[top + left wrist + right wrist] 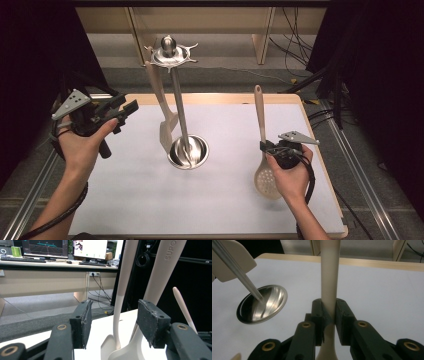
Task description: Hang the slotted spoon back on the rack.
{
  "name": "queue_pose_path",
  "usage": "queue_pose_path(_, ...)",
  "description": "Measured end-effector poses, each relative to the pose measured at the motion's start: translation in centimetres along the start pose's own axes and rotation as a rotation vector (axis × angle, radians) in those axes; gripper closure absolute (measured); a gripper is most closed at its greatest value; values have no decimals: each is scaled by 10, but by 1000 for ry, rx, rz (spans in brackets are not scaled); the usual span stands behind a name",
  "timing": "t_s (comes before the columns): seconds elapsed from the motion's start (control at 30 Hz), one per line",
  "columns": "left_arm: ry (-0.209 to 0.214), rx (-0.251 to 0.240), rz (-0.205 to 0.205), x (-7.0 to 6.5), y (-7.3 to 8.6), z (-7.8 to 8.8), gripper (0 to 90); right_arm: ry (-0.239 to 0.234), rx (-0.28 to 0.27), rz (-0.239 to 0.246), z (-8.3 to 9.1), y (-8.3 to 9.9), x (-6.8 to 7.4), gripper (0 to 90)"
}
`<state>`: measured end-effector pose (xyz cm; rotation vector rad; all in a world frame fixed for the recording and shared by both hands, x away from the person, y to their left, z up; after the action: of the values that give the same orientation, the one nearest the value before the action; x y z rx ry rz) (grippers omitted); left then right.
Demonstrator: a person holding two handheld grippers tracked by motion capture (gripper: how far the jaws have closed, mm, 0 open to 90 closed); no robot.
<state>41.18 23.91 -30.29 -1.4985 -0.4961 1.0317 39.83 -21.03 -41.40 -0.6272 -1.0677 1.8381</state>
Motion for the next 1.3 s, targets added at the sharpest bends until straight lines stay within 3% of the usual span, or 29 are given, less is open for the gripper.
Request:
queue_pose_path(0.07, 2, 2, -5, -1, 0, -1, 448, -5, 6, -19, 2, -1, 3, 793)
queue_pose_path(0.13, 2, 6, -6, -2, 1, -1, 448, 6, -1, 14, 2, -2, 0, 793)
queue_pose_path(0.3, 4, 9, -7, -3, 2, -2, 449, -5, -18, 16, 4, -4, 1, 793)
queue_pose_path(0.37, 6, 12, -9, -3, 3, -2, 448, 1, -5, -14, 6, -4, 5, 793)
queue_pose_path(0.4, 7, 12, -10, -4, 3, -2, 448, -1, -17, 26, 4, -4, 2, 793)
queue_pose_path(0.43, 9, 12, -11, -4, 3, -2, 449, 0, -19, 30, 5, -4, 3, 793)
queue_pose_path(0.47, 10, 10, -11, -4, 3, -2, 448, -4, -16, 2, 6, -5, 6, 793)
queue_pose_path(0.53, 13, 10, -8, -4, 4, -2, 448, 5, -24, 23, 6, -6, 6, 793)
queue_pose_path(0.57, 13, 9, -9, -4, 4, -1, 448, -6, -20, -10, 7, -7, 9, 793)
queue_pose_path(0.63, 12, 7, -7, -4, 4, 0, 449, 6, -33, 34, 8, -8, 8, 794)
queue_pose_path(0.7, 15, 7, -11, -5, 5, 1, 450, -5, -33, 12, 10, -10, 13, 794)
queue_pose_path(0.73, 17, 5, -7, -6, 5, 2, 450, -5, -47, 37, 10, -11, 13, 793)
queue_pose_path(0.83, 28, 0, -14, -11, 5, 3, 450, -18, -52, 14, 14, -14, 21, 793)
queue_pose_path(0.87, 31, 1, -19, -12, 5, 3, 450, -16, -65, 57, 14, -16, 22, 794)
queue_pose_path(0.9, 34, 0, -19, -13, 5, 3, 451, -18, -59, 32, 15, -16, 26, 793)
queue_pose_path(0.97, 39, 1, -25, -16, 6, 3, 453, -24, -77, 67, 14, -17, 26, 793)
queue_pose_path(1.07, 58, 5, -26, -21, 8, 2, 458, -35, -70, 46, 18, -19, 32, 793)
queue_pose_path(1.1, 65, 6, -24, -23, 8, 2, 459, -39, -85, 70, 17, -19, 31, 793)
queue_pose_path(1.2, 82, 10, -39, -29, 10, 0, 462, -37, -79, 46, 19, -22, 38, 793)
queue_pose_path(1.23, 88, 9, -40, -31, 11, -1, 463, -43, -97, 77, 18, -22, 37, 793)
queue_pose_path(1.3, 106, 14, -42, -35, 12, -2, 463, -47, -97, 65, 19, -23, 41, 793)
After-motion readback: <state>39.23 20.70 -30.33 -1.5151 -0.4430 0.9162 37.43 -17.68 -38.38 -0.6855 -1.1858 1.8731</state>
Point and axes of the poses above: each handheld gripper's, and its own axes: z roughly backward along the jaws, y roughly out of its underside, x roughly to its left, the point moved 3 cm from there along -z, roughly forward along the jaws, and after that the axes turned 10 degrees about z, right-handed, at the moved point
